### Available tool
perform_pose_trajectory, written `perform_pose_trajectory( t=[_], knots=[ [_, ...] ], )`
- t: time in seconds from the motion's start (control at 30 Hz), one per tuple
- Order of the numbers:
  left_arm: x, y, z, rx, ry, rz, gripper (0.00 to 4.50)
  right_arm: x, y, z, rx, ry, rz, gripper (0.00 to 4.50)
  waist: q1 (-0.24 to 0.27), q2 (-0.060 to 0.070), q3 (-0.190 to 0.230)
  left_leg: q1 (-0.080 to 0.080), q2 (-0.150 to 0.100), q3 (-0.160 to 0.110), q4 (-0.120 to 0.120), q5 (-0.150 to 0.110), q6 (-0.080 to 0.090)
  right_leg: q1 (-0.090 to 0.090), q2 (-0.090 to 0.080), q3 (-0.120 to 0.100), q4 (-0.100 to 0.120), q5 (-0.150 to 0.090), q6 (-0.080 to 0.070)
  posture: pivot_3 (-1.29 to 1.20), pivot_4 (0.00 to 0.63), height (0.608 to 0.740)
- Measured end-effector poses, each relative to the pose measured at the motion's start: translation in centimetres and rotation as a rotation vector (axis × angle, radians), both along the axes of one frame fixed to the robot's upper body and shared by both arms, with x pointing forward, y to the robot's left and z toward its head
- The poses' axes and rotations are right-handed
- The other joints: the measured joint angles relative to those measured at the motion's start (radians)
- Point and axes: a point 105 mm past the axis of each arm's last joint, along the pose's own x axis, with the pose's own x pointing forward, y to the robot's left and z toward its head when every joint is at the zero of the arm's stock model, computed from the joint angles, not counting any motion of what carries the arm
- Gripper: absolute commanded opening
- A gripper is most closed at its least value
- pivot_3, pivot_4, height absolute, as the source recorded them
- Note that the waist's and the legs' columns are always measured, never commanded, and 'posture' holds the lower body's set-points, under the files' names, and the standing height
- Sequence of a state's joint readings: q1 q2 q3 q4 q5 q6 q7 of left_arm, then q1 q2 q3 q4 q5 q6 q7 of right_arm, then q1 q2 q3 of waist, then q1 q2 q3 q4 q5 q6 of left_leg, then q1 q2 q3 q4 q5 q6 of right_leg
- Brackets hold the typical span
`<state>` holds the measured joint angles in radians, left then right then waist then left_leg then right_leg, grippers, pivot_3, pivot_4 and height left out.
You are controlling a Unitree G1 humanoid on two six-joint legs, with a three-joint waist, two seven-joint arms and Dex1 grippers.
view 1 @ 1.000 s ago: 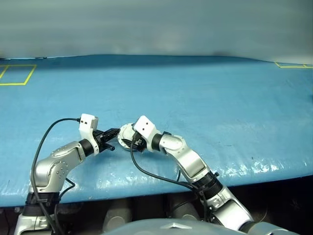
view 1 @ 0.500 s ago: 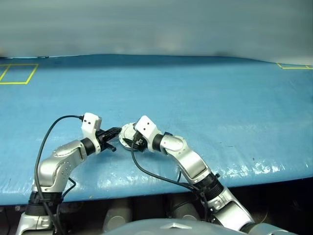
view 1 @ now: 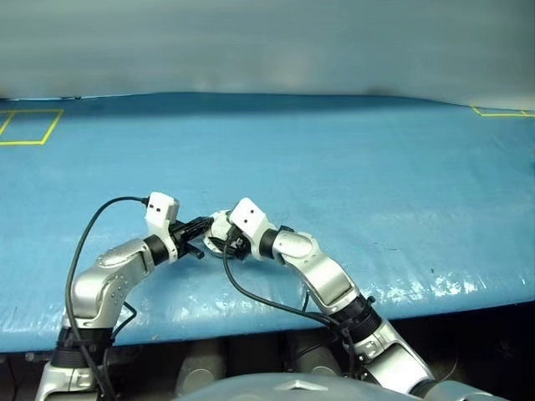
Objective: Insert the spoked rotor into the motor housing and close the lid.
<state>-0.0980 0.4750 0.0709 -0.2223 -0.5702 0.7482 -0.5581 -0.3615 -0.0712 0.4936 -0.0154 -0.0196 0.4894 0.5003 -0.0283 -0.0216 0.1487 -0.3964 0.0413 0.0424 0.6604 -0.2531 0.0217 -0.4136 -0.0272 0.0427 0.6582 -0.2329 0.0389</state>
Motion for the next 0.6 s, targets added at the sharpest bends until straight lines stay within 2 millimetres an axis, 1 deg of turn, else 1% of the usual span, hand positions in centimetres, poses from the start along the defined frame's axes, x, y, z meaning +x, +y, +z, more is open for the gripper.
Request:
perform_pose_trajectory(
  t=[0.17,0.23,0.3,0.37,0.47,0.57,0.6],
  knots=[
    [0.0,-0.2,-0.1,0.000,0.013,-0.006,0.00,0.0,-0.1,0.0,-0.001,0.000,-0.002,3.23,0.003,0.000,0.000,0.000,0.000,0.000,0.000,0.000,0.000,0.000,0.000,0.000,0.000,0.000,0.000,0.00,0.150,0.740],
    [0.1,-0.3,0.0,0.000,0.015,-0.012,0.00,0.0,-0.3,0.0,0.007,0.008,-0.003,4.01,0.005,0.000,0.000,0.000,0.000,0.000,0.000,0.000,0.000,0.000,0.000,0.000,0.000,0.000,0.000,0.00,0.150,0.740],
    [0.1,-0.5,0.0,0.000,0.014,-0.020,0.00,-0.3,-0.7,-0.1,0.025,0.027,-0.005,4.48,0.008,0.000,0.000,0.000,-0.001,-0.001,0.000,0.000,0.000,0.000,-0.001,0.000,-0.001,0.000,0.000,0.00,0.150,0.740],
    [0.1,-0.5,0.0,0.001,0.012,-0.025,0.00,-0.7,-1.4,-0.1,0.044,0.046,-0.010,4.48,0.008,0.000,0.000,0.000,-0.002,-0.001,-0.002,0.000,0.000,0.001,-0.002,0.000,-0.002,0.000,0.000,0.00,0.150,0.740],
    [0.0,-0.5,0.1,0.009,0.007,-0.028,0.00,-1.4,-3.1,0.0,0.094,0.081,-0.024,4.48,0.010,0.000,0.000,-0.001,-0.003,-0.002,-0.003,0.000,0.000,0.000,-0.003,0.000,-0.003,-0.001,0.001,0.00,0.150,0.740],
    [0.0,-0.4,0.2,0.017,0.002,-0.027,0.00,-2.3,-4.8,0.1,0.150,0.155,-0.047,4.48,0.009,0.000,0.000,-0.002,-0.003,-0.002,-0.003,0.000,0.001,0.000,-0.003,-0.001,-0.003,-0.001,0.001,0.00,0.150,0.740],
    [0.0,-0.3,0.2,0.020,0.001,-0.028,0.00,-2.5,-5.6,-0.3,0.172,0.208,-0.077,4.48,0.010,0.000,0.000,-0.002,-0.003,-0.002,-0.003,0.000,0.001,0.000,-0.003,-0.001,-0.003,-0.001,0.001,0.00,0.150,0.740]
  ],
)
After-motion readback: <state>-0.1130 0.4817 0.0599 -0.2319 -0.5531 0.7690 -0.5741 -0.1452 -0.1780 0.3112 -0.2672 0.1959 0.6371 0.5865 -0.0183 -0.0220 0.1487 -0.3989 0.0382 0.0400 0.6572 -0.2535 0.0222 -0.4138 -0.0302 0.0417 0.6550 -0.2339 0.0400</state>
